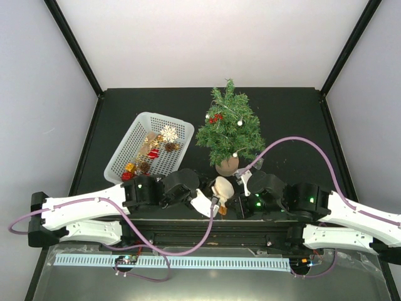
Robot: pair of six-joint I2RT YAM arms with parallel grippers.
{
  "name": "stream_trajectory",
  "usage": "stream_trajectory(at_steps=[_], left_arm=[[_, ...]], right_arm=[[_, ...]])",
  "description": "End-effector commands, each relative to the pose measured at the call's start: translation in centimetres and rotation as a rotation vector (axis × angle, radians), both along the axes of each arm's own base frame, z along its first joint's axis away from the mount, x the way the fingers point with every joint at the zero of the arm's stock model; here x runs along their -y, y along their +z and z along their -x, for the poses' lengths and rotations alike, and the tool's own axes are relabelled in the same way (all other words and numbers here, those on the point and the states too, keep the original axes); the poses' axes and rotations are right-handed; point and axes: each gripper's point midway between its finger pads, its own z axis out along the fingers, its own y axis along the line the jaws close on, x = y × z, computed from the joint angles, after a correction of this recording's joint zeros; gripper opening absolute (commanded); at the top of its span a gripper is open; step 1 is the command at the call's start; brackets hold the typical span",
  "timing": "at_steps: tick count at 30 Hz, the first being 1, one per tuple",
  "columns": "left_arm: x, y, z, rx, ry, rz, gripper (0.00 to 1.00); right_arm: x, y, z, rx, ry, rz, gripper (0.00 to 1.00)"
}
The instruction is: Decorate the small christmas tree
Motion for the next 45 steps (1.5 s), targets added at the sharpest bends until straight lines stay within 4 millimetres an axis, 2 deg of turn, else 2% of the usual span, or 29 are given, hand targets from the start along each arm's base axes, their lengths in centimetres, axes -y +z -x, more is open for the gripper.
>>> stream_trajectory(at_steps=[1, 5, 7, 11, 18, 21, 24, 28, 29, 34, 40, 43, 45], left_arm=[[0.3, 0.4, 0.7, -0.013, -0.017, 0.000, 0.48], [0.3, -0.8, 1.5, -0.050, -0.046, -0.029, 0.47], [0.4, -0.9, 1.7, -0.066, -0.049, -0.025, 0.44], [0.8, -0.3, 2.1, -0.103, -0.052, 0.009, 0.24], [1.1, 1.2, 2.3, -0.213, -0.038, 0.093, 0.02], [0.5, 2.1, 2.1, -0.287, -0.014, 0.142, 0.02], [-0.1, 3.1, 2.2, -0.360, -0.012, 0.182, 0.02], [-0.8, 3.6, 1.9, -0.411, 0.005, 0.211, 0.02], [-0.9, 3.5, 1.7, -0.419, 0.011, 0.215, 0.02], [-1.2, 3.6, 1.7, -0.482, 0.019, 0.232, 0.02], [-2.0, 5.2, -0.1, -0.564, 0.055, 0.275, 0.02], [-2.3, 6.6, -1.5, -0.616, 0.074, 0.298, 0.02], [-2.4, 8.0, -2.3, -0.634, 0.078, 0.309, 0.02]], right_arm=[[-0.6, 0.8, 0.2, -0.004, 0.001, -0.052, 0.01], [-0.8, 1.2, 0.3, -0.011, 0.013, -0.069, 0.01], [-0.8, 1.2, 0.5, -0.013, 0.017, -0.073, 0.01], [-1.0, 1.5, 0.6, -0.016, 0.026, -0.090, 0.01], [-1.2, 1.3, 0.7, -0.017, 0.037, -0.090, 0.01], [-1.0, 1.6, 0.6, -0.006, 0.028, -0.103, 0.02], [-0.6, 2.2, 0.4, 0.009, 0.014, -0.117, 0.09], [0.4, 3.1, -0.3, 0.048, -0.027, -0.120, 0.11], [0.7, 3.5, -0.5, 0.060, -0.038, -0.126, 0.13], [2.7, 5.3, -1.5, 0.128, -0.104, -0.126, 0.38], [6.9, 8.4, -2.6, 0.216, -0.217, -0.141, 0.43], [8.5, 8.6, -2.8, 0.238, -0.251, -0.138, 0.43], [8.6, 8.2, -2.8, 0.239, -0.244, -0.125, 0.43]])
